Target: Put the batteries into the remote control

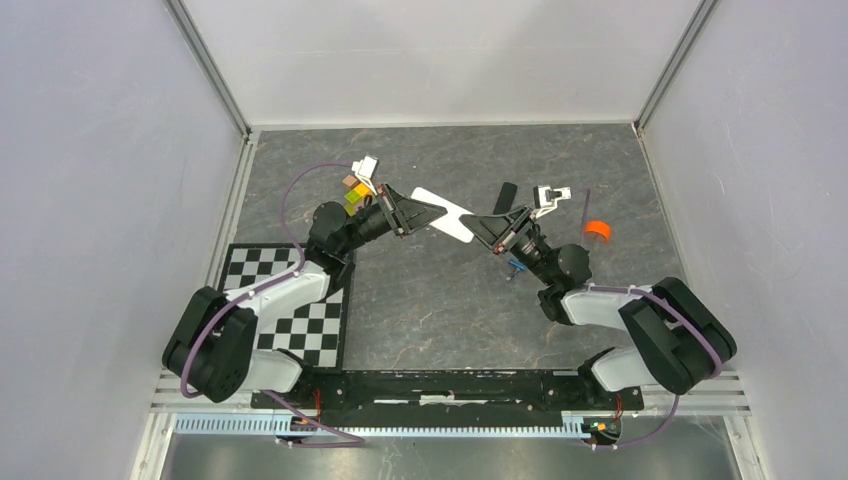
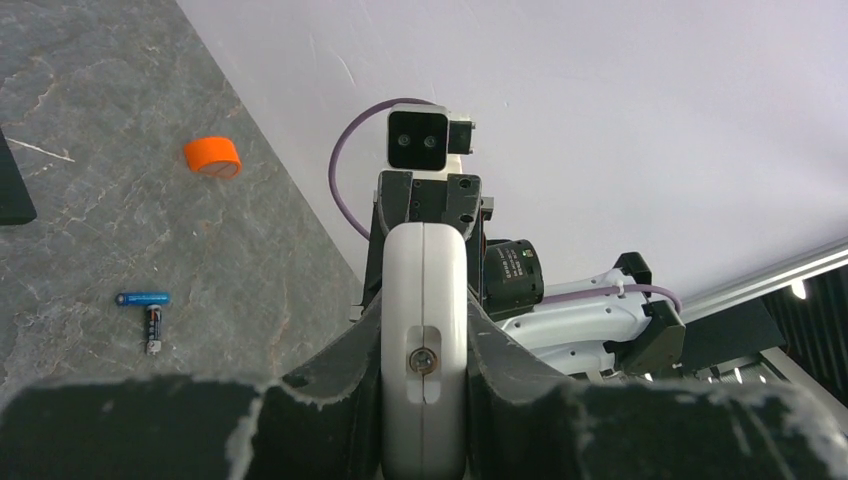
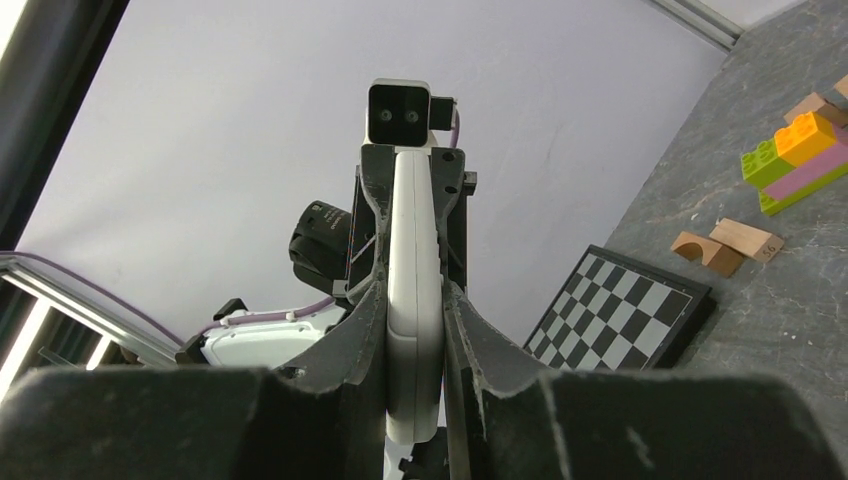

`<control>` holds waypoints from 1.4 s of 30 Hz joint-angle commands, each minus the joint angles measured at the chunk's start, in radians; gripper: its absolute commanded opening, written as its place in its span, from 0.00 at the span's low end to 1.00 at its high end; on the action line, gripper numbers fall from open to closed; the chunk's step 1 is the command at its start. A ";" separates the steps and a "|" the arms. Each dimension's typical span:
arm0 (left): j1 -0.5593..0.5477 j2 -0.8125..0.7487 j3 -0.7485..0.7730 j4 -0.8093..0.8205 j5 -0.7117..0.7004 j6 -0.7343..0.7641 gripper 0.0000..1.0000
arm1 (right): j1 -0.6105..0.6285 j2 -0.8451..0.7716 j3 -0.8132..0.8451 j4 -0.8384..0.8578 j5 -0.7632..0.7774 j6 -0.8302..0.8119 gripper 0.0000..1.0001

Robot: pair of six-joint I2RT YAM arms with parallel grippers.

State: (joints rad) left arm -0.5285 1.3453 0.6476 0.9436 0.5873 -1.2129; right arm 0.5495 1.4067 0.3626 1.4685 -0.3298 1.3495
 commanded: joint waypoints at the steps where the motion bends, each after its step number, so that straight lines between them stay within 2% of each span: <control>1: -0.019 -0.020 0.019 0.107 0.007 -0.028 0.02 | 0.012 0.003 -0.016 -0.007 -0.017 -0.093 0.13; 5: -0.011 -0.054 0.024 0.063 -0.024 -0.019 0.02 | 0.012 -0.078 -0.035 -0.210 -0.005 -0.221 0.27; 8: 0.015 -0.077 0.023 0.074 -0.038 -0.088 0.02 | 0.009 -0.099 -0.053 -0.253 -0.007 -0.264 0.31; 12: 0.048 -0.098 0.021 0.087 -0.034 -0.180 0.02 | -0.006 -0.080 -0.075 -0.205 -0.062 -0.274 0.25; 17: 0.093 -0.098 0.011 0.140 0.007 -0.321 0.02 | -0.054 -0.024 -0.080 -0.019 -0.189 -0.234 0.14; 20: 0.109 -0.088 -0.002 0.204 0.018 -0.369 0.02 | -0.071 -0.016 -0.064 -0.002 -0.220 -0.217 0.16; 23: 0.110 -0.090 -0.002 0.176 0.019 -0.318 0.02 | -0.066 -0.027 -0.043 -0.088 -0.189 -0.219 0.26; 27: 0.107 -0.104 -0.008 0.111 0.006 -0.194 0.02 | -0.049 -0.047 -0.007 -0.243 -0.132 -0.210 0.51; 30: 0.108 -0.119 -0.008 0.056 0.003 -0.117 0.02 | -0.038 -0.055 0.012 -0.297 -0.110 -0.204 0.58; 32: 0.108 -0.122 -0.007 0.022 0.003 -0.081 0.02 | -0.036 -0.052 0.016 -0.272 -0.115 -0.183 0.61; 34: 0.108 -0.115 -0.004 0.012 0.009 -0.068 0.02 | -0.036 -0.043 0.022 -0.240 -0.118 -0.152 0.60; 37: 0.108 -0.103 -0.002 -0.032 0.001 -0.022 0.02 | -0.036 -0.027 0.029 -0.186 -0.120 -0.116 0.47; 42: 0.108 -0.110 0.004 -0.186 -0.033 0.107 0.02 | -0.036 -0.021 0.030 -0.261 -0.115 -0.160 0.44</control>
State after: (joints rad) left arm -0.4194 1.2552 0.6106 0.8570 0.5957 -1.2549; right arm 0.5106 1.3827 0.3611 1.2381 -0.4446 1.2175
